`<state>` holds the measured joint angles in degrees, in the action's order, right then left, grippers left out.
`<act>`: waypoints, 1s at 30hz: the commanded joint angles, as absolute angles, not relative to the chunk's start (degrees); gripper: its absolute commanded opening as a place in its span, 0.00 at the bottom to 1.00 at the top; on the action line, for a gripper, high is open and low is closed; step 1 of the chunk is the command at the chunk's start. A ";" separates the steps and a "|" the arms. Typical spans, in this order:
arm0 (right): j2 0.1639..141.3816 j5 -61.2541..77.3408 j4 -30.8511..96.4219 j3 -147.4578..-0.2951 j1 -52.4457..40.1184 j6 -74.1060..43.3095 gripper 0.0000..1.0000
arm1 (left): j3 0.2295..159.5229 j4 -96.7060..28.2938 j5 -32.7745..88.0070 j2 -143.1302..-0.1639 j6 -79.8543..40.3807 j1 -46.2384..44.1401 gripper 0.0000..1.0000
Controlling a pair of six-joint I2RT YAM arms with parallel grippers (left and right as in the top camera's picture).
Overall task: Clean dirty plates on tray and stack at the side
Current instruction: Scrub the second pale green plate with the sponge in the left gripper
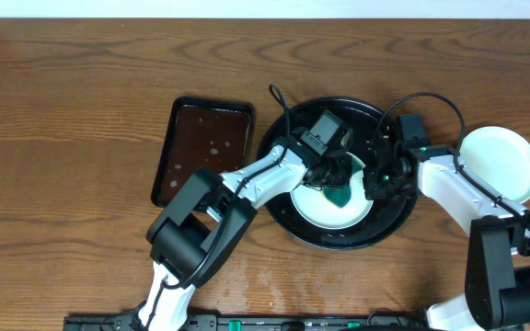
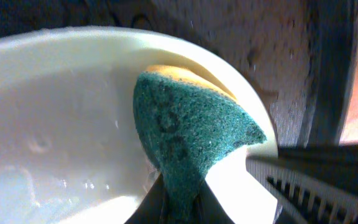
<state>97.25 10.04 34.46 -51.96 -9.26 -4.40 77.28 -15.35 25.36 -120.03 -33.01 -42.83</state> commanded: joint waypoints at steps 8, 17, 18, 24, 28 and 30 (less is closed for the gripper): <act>98.48 8.80 34.02 -51.64 -10.17 -2.48 0.01 | 74.96 -22.68 17.28 -124.40 -30.85 -43.29 0.11; 98.48 8.80 34.28 -51.64 -10.17 -2.48 0.01 | 84.18 -37.41 -11.20 -124.40 -32.03 -37.82 0.08; 98.48 8.82 34.28 -51.64 -10.17 -2.48 0.01 | 85.19 -38.89 -12.62 -124.40 -31.09 -37.85 0.08; 98.48 8.78 34.17 -51.64 -10.17 -2.48 0.01 | 87.88 -46.22 -15.05 -124.38 -31.57 -39.75 0.08; 98.48 8.34 34.24 -51.64 -10.17 -2.48 0.01 | 87.50 -43.24 -6.46 -124.38 -32.45 -40.88 0.11; 98.48 8.34 34.17 -51.64 -10.17 -2.48 0.01 | 87.33 -39.86 1.87 -124.40 -32.45 -41.32 0.11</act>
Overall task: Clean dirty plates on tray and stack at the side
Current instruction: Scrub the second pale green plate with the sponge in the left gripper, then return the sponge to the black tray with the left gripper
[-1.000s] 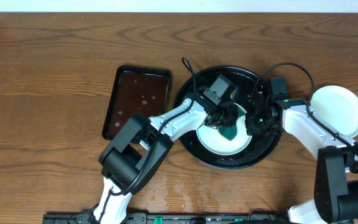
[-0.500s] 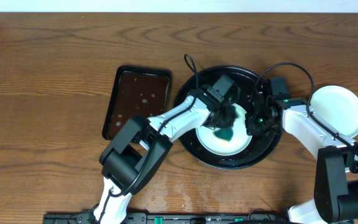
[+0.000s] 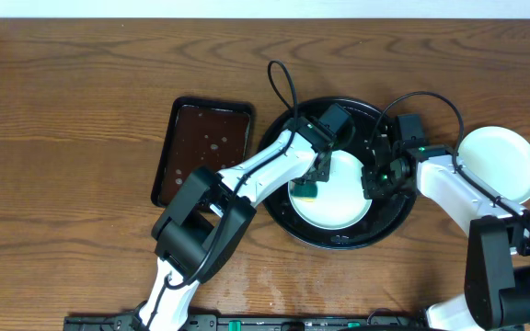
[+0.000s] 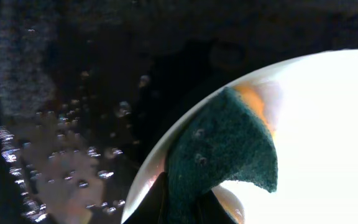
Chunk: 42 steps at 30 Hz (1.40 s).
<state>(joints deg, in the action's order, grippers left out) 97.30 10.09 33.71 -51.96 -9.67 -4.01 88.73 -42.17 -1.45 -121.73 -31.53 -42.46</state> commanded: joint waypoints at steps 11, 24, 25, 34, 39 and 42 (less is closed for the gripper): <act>98.48 8.36 34.04 -51.64 -10.17 -2.50 0.01 | 86.46 -32.08 23.64 -124.40 -34.85 -44.69 0.11; 98.48 8.38 34.06 -51.64 -10.17 -2.48 0.01 | 86.48 -51.83 -6.04 -124.40 -34.20 -44.62 0.12; 98.48 8.38 34.06 -51.64 -10.17 -2.50 0.01 | 86.56 -52.51 -10.22 -124.40 -34.20 -44.47 0.11; 98.48 8.38 34.09 -51.64 -10.17 -3.16 0.01 | 92.14 -57.01 -18.06 -120.20 -34.22 -43.35 0.11; 98.48 8.38 34.30 -51.64 -10.17 -3.16 0.01 | 92.58 -56.31 -18.06 -113.30 -34.81 -43.22 0.11; 98.48 8.38 34.28 -51.64 -10.17 -3.16 0.01 | 92.55 -56.99 -18.02 -109.30 -34.76 -42.70 0.11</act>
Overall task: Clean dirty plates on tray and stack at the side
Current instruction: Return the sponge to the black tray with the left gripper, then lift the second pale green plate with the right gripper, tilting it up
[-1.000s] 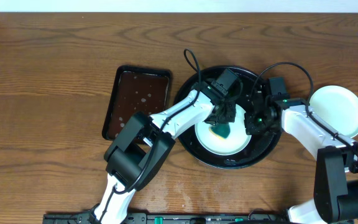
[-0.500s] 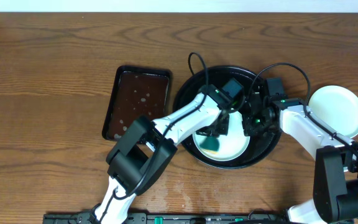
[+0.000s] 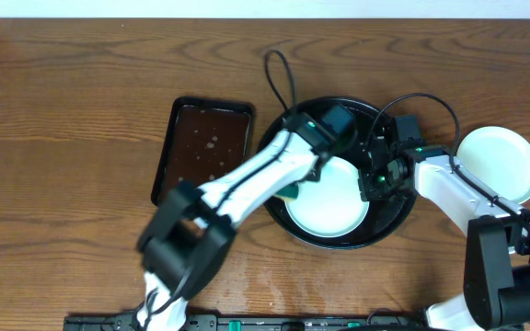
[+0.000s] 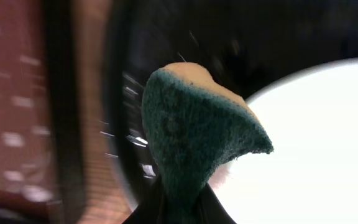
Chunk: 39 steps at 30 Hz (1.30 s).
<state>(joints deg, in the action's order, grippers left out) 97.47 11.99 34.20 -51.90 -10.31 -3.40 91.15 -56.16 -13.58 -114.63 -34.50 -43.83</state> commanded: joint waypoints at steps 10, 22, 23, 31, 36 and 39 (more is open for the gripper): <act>98.48 8.43 34.24 -51.64 -10.17 -3.14 0.01 | 91.39 -64.27 -17.19 -98.30 -28.36 -30.24 0.17; 98.48 9.98 34.57 -51.64 -10.17 -3.14 0.01 | 74.32 -48.95 2.70 -101.03 -18.44 -11.03 0.29; 98.48 9.96 34.52 -51.64 -10.20 -3.14 0.01 | 74.50 -49.19 3.62 -100.90 -18.22 -10.52 0.38; 94.39 9.91 36.23 -53.08 -10.20 -3.16 0.01 | 75.79 -51.44 8.29 -93.21 -18.02 -10.15 0.68; 84.66 2.90 38.59 -54.50 -11.70 -3.97 0.01 | 75.79 -53.28 9.91 -83.94 -18.06 -10.15 0.79; 78.54 -5.52 38.54 -54.50 -14.68 -4.67 0.01 | 75.77 -54.06 9.89 -78.70 -18.04 -10.15 0.80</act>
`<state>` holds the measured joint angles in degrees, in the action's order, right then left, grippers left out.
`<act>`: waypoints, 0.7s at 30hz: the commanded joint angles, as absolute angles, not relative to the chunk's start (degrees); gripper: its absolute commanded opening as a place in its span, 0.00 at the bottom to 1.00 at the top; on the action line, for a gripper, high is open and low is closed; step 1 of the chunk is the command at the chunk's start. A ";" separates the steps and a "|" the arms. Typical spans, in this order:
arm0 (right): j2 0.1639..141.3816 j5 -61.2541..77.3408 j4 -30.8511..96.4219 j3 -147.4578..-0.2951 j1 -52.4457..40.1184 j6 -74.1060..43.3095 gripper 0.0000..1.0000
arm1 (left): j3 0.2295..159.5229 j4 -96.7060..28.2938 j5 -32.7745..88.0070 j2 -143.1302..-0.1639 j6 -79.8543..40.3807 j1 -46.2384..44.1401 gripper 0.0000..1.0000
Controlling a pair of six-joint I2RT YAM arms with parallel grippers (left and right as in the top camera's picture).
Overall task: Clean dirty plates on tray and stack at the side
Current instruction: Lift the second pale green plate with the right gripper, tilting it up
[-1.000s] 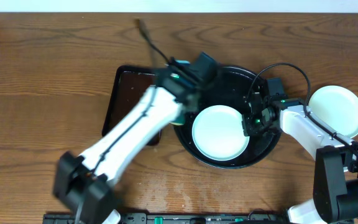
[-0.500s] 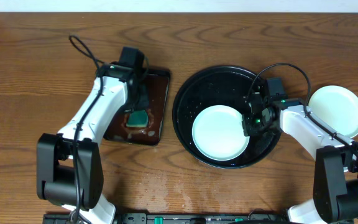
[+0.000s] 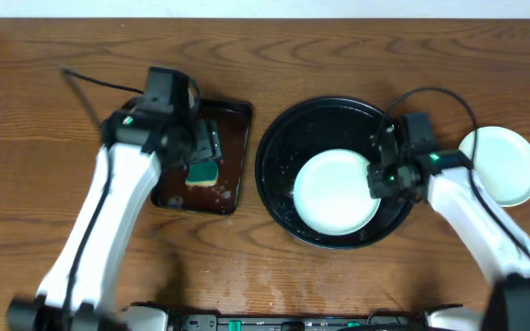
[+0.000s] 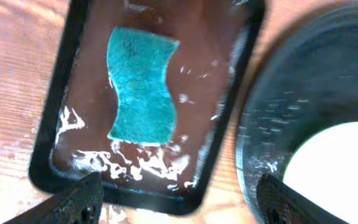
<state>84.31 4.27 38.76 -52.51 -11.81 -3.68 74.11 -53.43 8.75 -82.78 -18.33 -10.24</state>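
Note:
A green sponge (image 4: 140,85) lies flat in the wet rectangular black tray (image 4: 73,74), also seen from above as the sponge (image 3: 201,172). My left gripper (image 4: 182,205) hovers over it, open, nothing between its fingers (image 4: 73,200); overhead, the left gripper (image 3: 203,149) is above the tray (image 3: 168,161). A white plate (image 3: 334,191) sits in the round black tray (image 3: 279,147). My right gripper (image 3: 382,176) is at that plate's right rim and looks shut on it. A second white plate (image 3: 502,165) rests on the table at the far right.
The wooden table (image 3: 63,230) surrounds both trays. A black cable (image 3: 95,81) trails from the left arm at the back left. The right arm's cable (image 3: 435,92) loops over the round tray's far right edge.
My left gripper has gone from the round tray's left edge to the rectangular tray and has let the sponge go; it now stands open. The right gripper stays at the plate's rim.
First my left gripper held the sponge on the right part of the white plate while the right gripper held the rim. Then the sponge was at the plate's left edge, then off it. Now it lies in the rectangular tray.

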 commanded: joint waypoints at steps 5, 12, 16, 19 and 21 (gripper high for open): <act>69.95 -22.17 37.47 -54.50 -21.10 -4.54 0.01 | 75.77 -54.22 9.87 -72.82 -18.02 -10.15 0.81; 64.36 -39.59 33.89 -54.50 -31.38 0.01 0.01 | 75.77 -54.19 9.87 -71.13 -18.02 -10.15 0.82; 64.40 -48.29 31.48 -54.50 -37.34 4.38 0.01 | 75.77 -54.17 9.87 -71.31 -18.02 -10.15 0.87; 64.40 -52.71 29.78 -54.50 -41.34 7.86 0.01 | 75.77 -54.19 9.87 -71.31 -18.02 -10.15 0.87; 64.40 -55.77 29.06 -54.50 -44.25 10.41 0.01 | 75.77 -54.17 9.89 -71.33 -18.04 -10.15 0.87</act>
